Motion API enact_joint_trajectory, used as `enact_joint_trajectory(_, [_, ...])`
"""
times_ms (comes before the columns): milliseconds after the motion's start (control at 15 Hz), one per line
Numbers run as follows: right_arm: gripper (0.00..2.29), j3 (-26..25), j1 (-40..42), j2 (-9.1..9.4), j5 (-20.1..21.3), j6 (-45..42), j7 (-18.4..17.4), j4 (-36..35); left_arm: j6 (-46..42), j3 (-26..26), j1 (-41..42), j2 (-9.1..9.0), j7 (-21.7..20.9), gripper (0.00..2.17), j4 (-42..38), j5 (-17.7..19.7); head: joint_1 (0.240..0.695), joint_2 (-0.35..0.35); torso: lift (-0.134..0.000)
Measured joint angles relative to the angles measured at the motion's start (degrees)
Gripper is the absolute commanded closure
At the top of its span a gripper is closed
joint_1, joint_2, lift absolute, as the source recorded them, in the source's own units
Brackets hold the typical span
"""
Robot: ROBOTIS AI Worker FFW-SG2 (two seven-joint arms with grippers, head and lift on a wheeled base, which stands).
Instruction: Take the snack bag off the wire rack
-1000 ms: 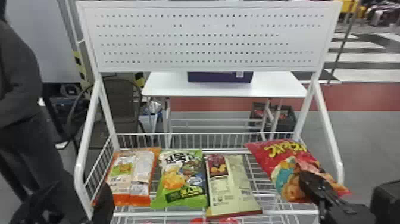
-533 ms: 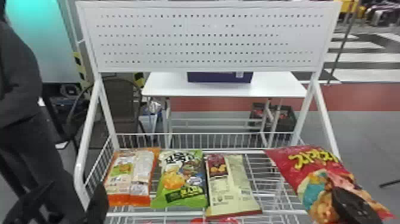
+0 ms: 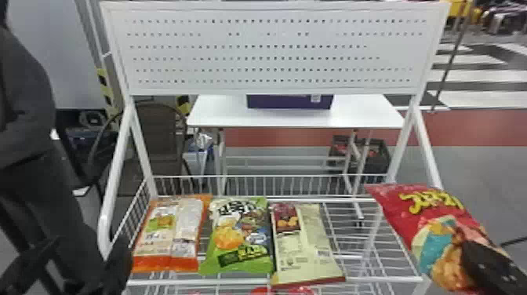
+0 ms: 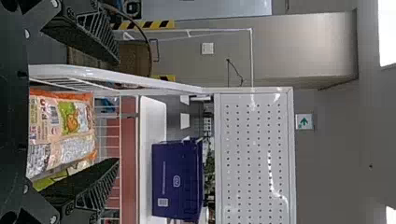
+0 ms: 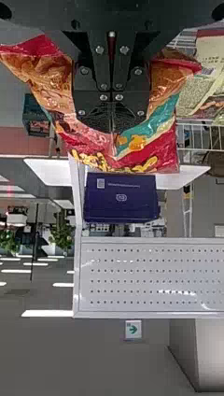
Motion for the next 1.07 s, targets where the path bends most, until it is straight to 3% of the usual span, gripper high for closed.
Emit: enact_joint_trajectory(1067, [2.16,0.25,0.06,0.7,-0.51,-2.22,0.19,0.48,-0.98,0.23,0.74,-0.17,0.03,0.16,-0.17,0.11,0.499,0.0,0.0])
